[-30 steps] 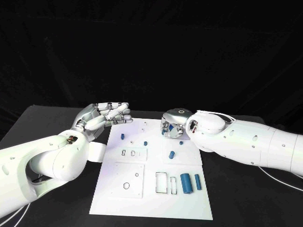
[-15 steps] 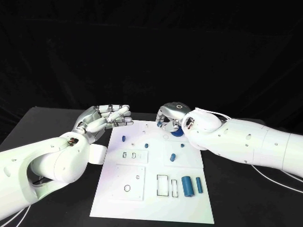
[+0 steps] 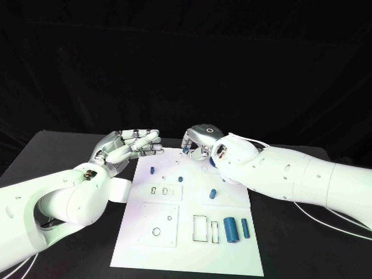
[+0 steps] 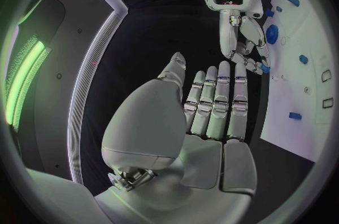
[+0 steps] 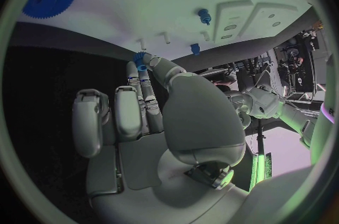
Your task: Assemble the parts on the task board
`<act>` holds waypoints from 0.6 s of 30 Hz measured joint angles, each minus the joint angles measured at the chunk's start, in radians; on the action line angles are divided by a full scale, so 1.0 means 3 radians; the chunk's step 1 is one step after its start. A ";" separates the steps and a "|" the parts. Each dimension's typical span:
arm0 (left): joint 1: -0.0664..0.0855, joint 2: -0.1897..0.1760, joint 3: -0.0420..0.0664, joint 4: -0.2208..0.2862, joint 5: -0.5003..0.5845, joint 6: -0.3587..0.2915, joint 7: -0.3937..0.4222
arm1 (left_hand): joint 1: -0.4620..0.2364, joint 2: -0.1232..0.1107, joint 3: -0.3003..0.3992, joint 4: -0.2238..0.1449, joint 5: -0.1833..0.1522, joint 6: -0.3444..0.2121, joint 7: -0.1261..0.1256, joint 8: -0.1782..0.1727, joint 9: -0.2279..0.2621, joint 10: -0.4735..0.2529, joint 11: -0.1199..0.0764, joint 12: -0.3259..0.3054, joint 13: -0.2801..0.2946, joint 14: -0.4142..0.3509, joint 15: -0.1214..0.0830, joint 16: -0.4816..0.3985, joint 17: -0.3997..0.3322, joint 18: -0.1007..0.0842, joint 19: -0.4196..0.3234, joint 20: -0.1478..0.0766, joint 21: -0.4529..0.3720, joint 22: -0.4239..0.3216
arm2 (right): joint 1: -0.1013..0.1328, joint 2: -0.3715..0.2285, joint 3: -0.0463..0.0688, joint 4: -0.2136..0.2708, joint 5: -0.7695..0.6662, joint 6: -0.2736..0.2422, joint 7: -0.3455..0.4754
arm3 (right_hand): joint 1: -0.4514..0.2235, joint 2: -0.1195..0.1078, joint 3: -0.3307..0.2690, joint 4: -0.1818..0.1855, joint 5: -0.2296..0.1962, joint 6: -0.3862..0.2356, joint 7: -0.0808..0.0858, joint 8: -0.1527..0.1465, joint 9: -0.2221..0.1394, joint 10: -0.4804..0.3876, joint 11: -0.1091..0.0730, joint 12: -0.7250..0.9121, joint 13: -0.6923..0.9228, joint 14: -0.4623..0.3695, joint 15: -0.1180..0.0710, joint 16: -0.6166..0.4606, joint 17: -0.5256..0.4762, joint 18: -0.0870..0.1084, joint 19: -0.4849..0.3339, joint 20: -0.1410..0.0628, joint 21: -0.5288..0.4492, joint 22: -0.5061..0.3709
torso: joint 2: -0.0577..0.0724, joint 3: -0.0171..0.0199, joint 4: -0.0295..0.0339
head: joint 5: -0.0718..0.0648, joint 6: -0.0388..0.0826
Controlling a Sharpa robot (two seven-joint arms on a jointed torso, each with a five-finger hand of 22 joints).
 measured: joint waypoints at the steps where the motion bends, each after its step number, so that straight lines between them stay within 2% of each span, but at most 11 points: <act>1: 0.0000 0.0001 0.0000 -0.0002 0.0000 0.0000 0.0000 | 0.0000 0.0000 0.0000 0.0000 0.0000 0.0006 0.0006 -0.0002 0.0000 0.0000 0.0000 0.0000 0.0000 0.0000 0.0000 0.0000 0.0000 0.0000 0.0000 0.0000 0.0000 -0.0003 | -0.0002 0.0007 0.0000 -0.0009 0.0004 -0.0007 0.0000 | 0.0000 0.0000 0.0000 0.0000 0.0000 0.0000 0.0000 0.0000 0.0000 0.0000 0.0000 -0.0001 0.0000 0.0000 0.0000 0.0000 0.0000 0.0000 0.0000 0.0000 0.0000 0.0000 | 0.0002 -0.0001 0.0004 | -0.0004 0.0001; 11: 0.0002 0.0002 0.0000 -0.0008 0.0000 0.0000 0.0002 | 0.0000 0.0000 0.0000 0.0000 0.0000 0.0011 0.0011 -0.0002 0.0000 0.0000 0.0000 0.0000 0.0000 0.0000 0.0000 0.0000 0.0000 0.0000 0.0000 0.0000 0.0000 -0.0003 | -0.0030 0.0101 0.0000 -0.0133 0.0044 -0.0033 0.0007 | 0.0000 -0.0001 -0.0001 0.0000 -0.0005 -0.0001 0.0001 -0.0003 0.0000 0.0000 0.0000 -0.0015 0.0000 0.0000 0.0000 0.0000 0.0000 0.0000 0.0000 0.0000 0.0000 0.0000 | 0.0012 -0.0011 0.0018 | -0.0001 0.0001; 18: 0.0005 0.0002 0.0000 -0.0006 0.0000 0.0000 0.0002 | 0.0000 0.0000 0.0000 0.0000 0.0000 0.0011 0.0011 -0.0002 0.0000 0.0000 0.0000 0.0000 0.0000 0.0000 0.0000 0.0000 -0.0001 0.0000 0.0000 0.0000 0.0000 -0.0003 | -0.0047 0.0131 0.0000 -0.0174 0.0066 -0.0029 0.0012 | -0.0001 -0.0001 0.0001 0.0004 -0.0010 -0.0005 0.0004 -0.0006 0.0003 0.0000 0.0000 -0.0024 0.0001 0.0000 0.0000 0.0000 0.0004 0.0000 0.0000 0.0000 0.0000 -0.0001 | 0.0013 -0.0012 0.0023 | 0.0012 -0.0012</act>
